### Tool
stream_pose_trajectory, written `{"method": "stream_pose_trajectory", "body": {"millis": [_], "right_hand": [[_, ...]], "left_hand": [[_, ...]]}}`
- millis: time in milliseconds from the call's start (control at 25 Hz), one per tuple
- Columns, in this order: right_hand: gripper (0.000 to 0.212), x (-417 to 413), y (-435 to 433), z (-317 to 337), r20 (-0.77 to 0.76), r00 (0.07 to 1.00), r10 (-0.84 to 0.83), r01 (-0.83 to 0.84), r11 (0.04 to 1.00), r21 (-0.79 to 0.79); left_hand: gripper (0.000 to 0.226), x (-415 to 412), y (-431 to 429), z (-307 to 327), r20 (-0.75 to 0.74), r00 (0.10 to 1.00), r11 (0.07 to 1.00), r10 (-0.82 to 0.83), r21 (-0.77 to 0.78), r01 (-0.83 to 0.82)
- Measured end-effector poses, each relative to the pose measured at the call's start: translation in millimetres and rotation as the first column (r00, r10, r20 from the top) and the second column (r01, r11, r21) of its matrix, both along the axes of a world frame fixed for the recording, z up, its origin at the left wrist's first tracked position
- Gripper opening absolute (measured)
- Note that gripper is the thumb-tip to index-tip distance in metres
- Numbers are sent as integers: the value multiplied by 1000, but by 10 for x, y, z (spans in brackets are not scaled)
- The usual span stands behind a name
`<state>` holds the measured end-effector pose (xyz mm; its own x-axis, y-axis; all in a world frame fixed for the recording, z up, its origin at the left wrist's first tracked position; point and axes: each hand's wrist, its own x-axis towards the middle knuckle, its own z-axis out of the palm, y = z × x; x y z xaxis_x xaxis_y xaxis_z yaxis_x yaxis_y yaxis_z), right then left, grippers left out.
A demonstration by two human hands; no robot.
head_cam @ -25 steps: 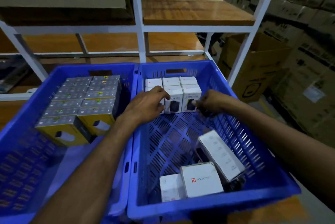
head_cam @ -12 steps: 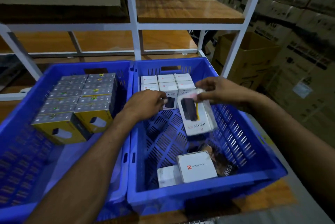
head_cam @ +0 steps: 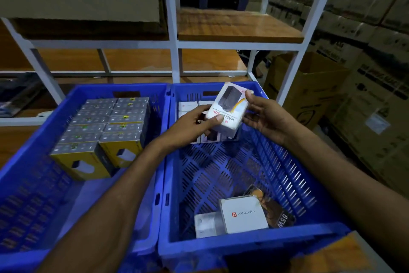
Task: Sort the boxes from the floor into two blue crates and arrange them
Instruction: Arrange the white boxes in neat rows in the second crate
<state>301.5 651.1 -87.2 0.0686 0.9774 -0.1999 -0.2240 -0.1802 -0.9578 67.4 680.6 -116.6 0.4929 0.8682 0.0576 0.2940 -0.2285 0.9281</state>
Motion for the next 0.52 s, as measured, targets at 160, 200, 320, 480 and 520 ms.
{"method": "stream_pose_trajectory", "body": {"millis": [160,200,320,480,520], "right_hand": [[61,96,-11,-69,739,621,-261,-87,914,396],[70,93,-42,-64,842,406,-355,-239,848,473],[78,-21,-105,-52,871,-3,-492,-572,715,402],[54,-65,-92,-92,771,-11,-636,-610,616,499],[45,-39,-113,-116,717,4,-697,-638,550,538]], "left_hand": [[66,-12,21,-51,26,994,981,103,165,-106],[67,-8,8,-47,12,994,964,113,240,-113],[64,-5,-35,-19,-9,997,895,81,441,-69],[74,4,-8,-42,-54,989,865,137,494,-93],[77,0,16,-61,-60,980,861,189,490,-136]]}}
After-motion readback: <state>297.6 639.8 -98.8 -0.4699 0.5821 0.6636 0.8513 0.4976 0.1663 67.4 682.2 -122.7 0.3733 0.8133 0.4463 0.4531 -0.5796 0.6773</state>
